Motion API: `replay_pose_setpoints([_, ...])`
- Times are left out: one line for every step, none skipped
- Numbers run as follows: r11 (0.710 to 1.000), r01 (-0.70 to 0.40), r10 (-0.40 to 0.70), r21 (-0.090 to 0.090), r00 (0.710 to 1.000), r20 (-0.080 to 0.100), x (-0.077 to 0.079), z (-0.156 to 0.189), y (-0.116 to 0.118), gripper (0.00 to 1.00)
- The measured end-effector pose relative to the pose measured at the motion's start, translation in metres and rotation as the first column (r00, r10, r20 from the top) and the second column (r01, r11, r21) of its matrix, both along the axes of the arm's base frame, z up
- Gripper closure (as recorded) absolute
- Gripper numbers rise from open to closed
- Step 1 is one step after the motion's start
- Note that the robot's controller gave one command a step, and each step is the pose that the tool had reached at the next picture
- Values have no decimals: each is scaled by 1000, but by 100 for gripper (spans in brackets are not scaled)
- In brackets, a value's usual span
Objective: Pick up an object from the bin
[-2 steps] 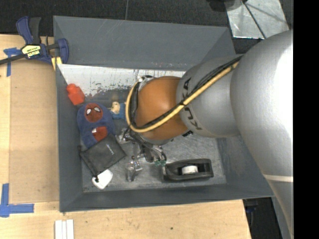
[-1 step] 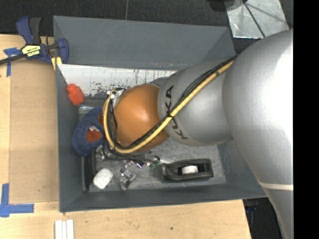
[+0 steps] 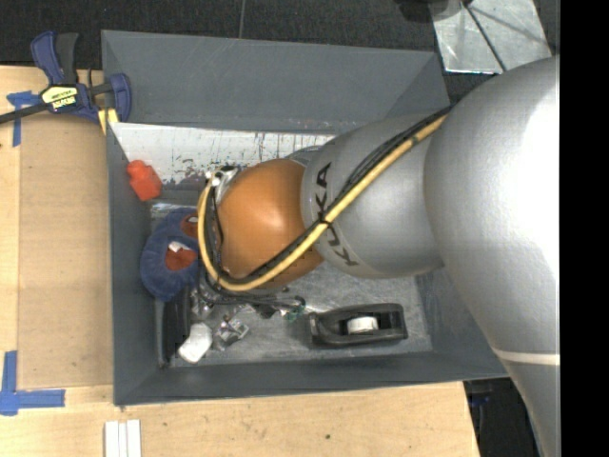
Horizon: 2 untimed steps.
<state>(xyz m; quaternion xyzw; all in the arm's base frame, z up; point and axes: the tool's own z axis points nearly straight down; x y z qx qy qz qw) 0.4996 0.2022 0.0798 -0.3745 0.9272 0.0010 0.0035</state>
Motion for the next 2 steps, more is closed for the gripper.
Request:
replay_pose_setpoints([1000, 14, -14, -2, 1000, 6, 39, 115, -37, 100])
replay_pose_setpoints([999, -42, 42, 0, 999, 7, 38, 234, -12, 100])
